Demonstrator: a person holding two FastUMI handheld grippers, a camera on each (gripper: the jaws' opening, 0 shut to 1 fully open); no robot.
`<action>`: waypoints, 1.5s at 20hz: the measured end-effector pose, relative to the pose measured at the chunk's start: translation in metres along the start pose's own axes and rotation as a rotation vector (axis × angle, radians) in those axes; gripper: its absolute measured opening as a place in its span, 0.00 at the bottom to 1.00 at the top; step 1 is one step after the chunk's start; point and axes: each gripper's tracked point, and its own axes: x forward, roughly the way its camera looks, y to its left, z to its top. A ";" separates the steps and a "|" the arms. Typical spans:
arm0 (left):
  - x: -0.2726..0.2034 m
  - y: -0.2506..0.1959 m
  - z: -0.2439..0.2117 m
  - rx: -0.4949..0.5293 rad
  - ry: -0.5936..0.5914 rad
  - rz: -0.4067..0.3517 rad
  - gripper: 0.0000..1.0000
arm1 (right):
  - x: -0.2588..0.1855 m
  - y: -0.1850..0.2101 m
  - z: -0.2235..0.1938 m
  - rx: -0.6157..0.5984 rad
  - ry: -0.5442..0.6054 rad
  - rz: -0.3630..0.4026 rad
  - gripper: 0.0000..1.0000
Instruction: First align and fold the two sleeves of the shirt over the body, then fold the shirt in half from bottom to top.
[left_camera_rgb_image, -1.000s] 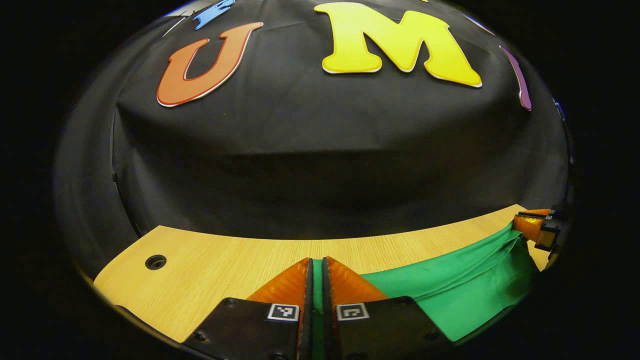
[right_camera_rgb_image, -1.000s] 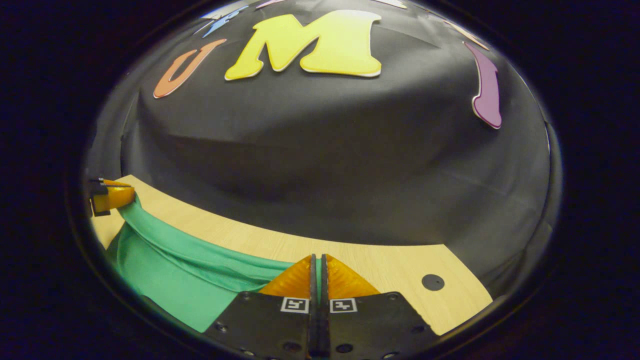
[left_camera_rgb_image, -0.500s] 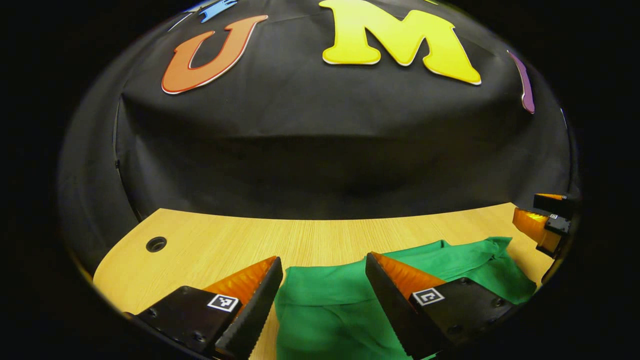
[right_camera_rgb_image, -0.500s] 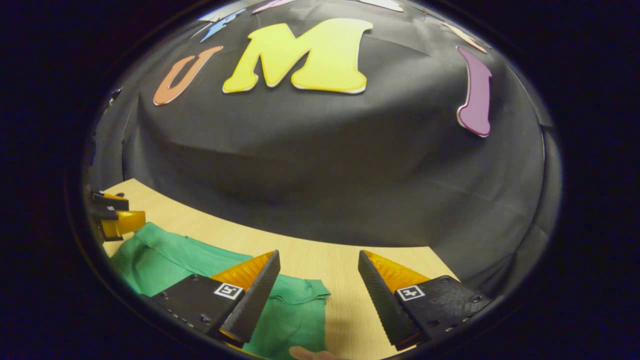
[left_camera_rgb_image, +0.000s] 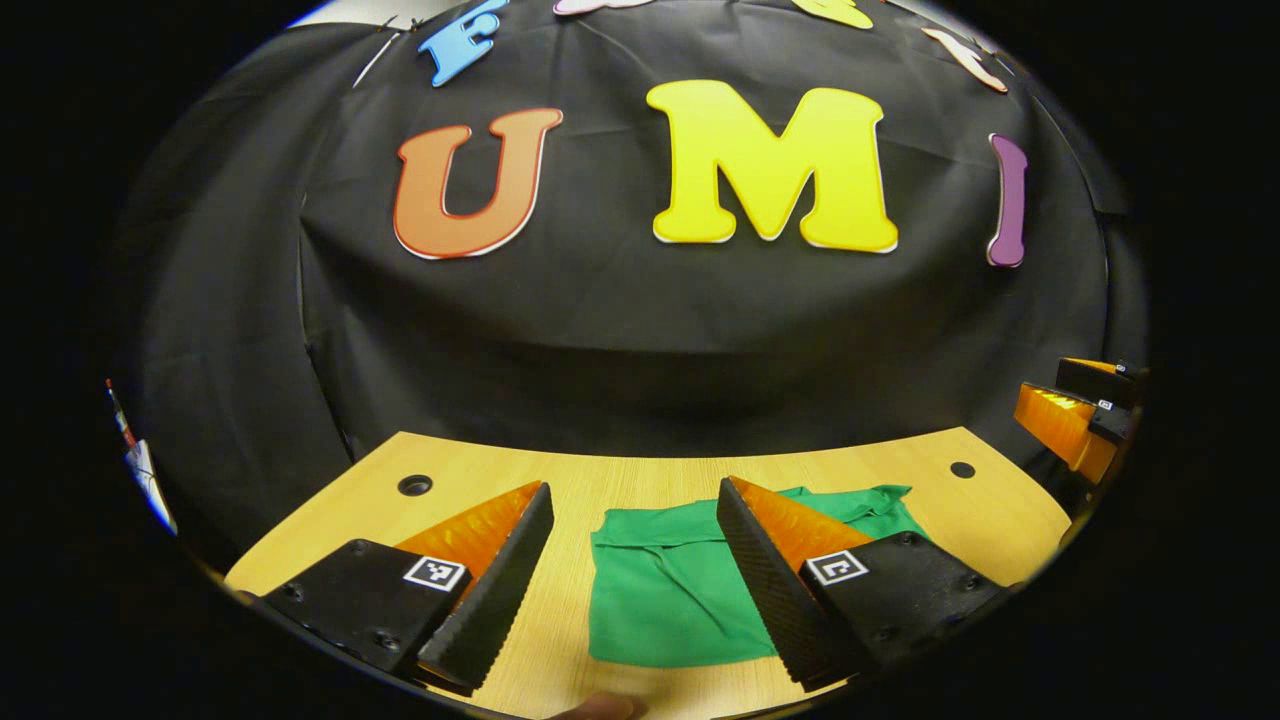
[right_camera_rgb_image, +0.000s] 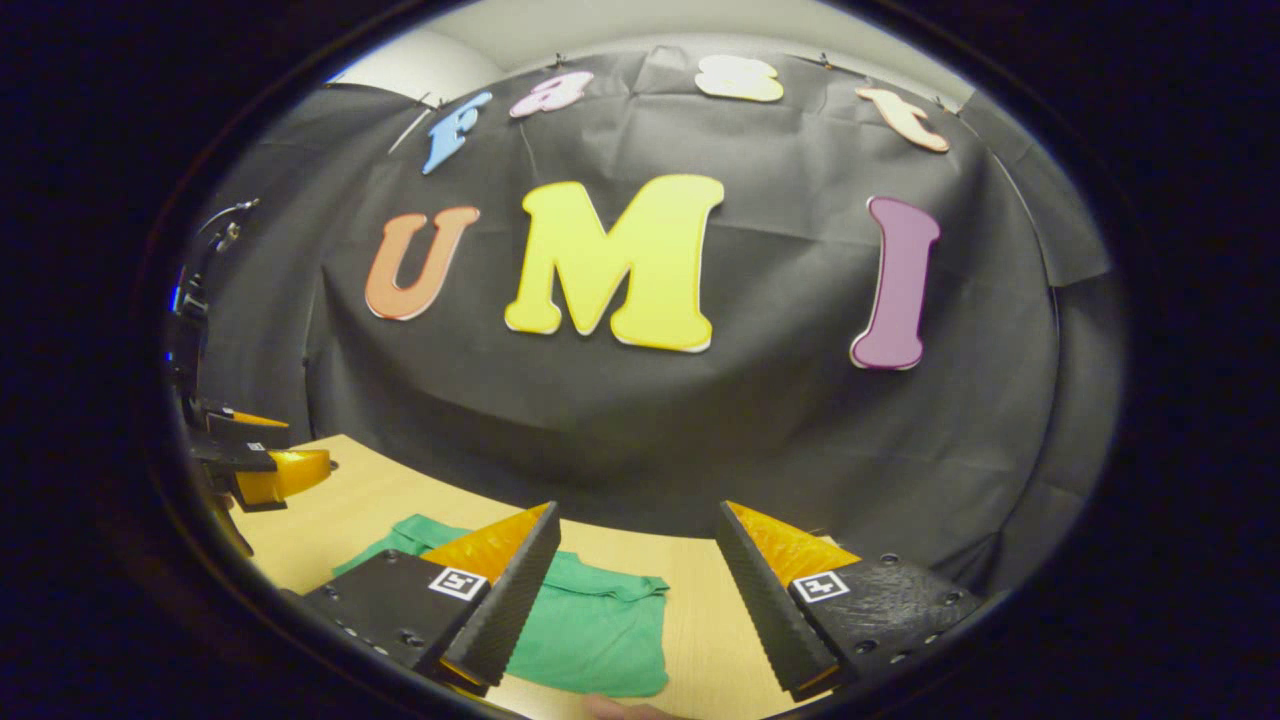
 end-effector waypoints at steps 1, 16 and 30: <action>-0.020 0.000 0.005 0.007 -0.014 0.006 1.00 | -0.023 -0.001 0.008 -0.009 -0.022 0.002 0.95; -0.272 -0.030 -0.040 0.035 -0.169 0.010 1.00 | -0.321 0.004 -0.037 -0.021 -0.113 0.032 0.96; -0.265 -0.044 -0.062 0.040 -0.114 -0.059 1.00 | -0.319 0.030 -0.080 -0.074 -0.065 0.048 0.95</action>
